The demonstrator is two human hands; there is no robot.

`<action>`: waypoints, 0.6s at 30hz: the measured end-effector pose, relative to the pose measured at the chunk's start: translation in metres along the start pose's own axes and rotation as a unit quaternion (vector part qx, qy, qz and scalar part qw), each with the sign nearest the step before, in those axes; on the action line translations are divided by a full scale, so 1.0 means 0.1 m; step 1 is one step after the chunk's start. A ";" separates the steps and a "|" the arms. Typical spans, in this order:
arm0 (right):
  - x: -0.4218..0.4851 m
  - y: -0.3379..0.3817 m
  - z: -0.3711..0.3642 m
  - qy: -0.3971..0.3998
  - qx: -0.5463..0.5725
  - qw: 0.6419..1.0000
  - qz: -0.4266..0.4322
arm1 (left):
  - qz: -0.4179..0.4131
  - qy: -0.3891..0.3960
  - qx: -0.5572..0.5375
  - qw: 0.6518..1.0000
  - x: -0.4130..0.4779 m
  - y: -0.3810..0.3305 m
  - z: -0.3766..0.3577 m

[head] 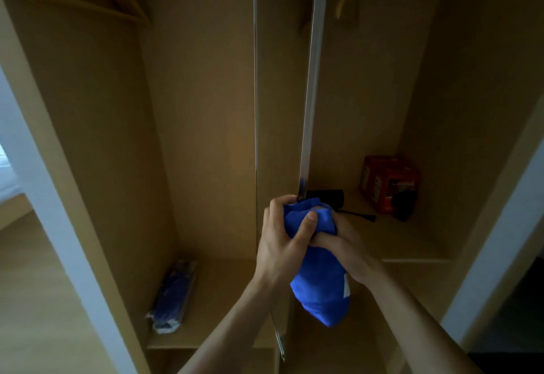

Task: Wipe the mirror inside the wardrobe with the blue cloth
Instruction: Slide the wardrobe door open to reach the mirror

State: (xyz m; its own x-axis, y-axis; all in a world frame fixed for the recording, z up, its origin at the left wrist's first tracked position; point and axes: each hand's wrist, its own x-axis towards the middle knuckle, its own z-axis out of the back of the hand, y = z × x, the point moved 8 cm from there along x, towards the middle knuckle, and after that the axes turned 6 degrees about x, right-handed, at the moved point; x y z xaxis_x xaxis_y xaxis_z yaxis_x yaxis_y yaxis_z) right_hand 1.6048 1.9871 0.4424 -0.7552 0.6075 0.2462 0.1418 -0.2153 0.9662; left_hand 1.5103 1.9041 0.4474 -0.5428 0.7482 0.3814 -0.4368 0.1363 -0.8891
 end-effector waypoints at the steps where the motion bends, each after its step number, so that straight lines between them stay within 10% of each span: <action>1: -0.03 0.01 0.01 -0.001 0.002 1.000 0.000 | 0.001 -0.003 0.002 1.000 -0.03 -0.02 -0.01; 18: -0.39 0.07 0.18 0.018 0.016 1.000 0.013 | 0.009 -0.005 -0.002 1.000 -0.33 -0.20 -0.23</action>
State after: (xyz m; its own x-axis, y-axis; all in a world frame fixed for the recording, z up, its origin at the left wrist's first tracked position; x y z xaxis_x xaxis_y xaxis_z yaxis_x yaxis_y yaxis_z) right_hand 1.6464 1.9756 0.4405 -0.7739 0.5735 0.2685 0.1817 -0.2051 0.9617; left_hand 1.5534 1.8914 0.4463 -0.5569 0.7445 0.3682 -0.4238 0.1266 -0.8969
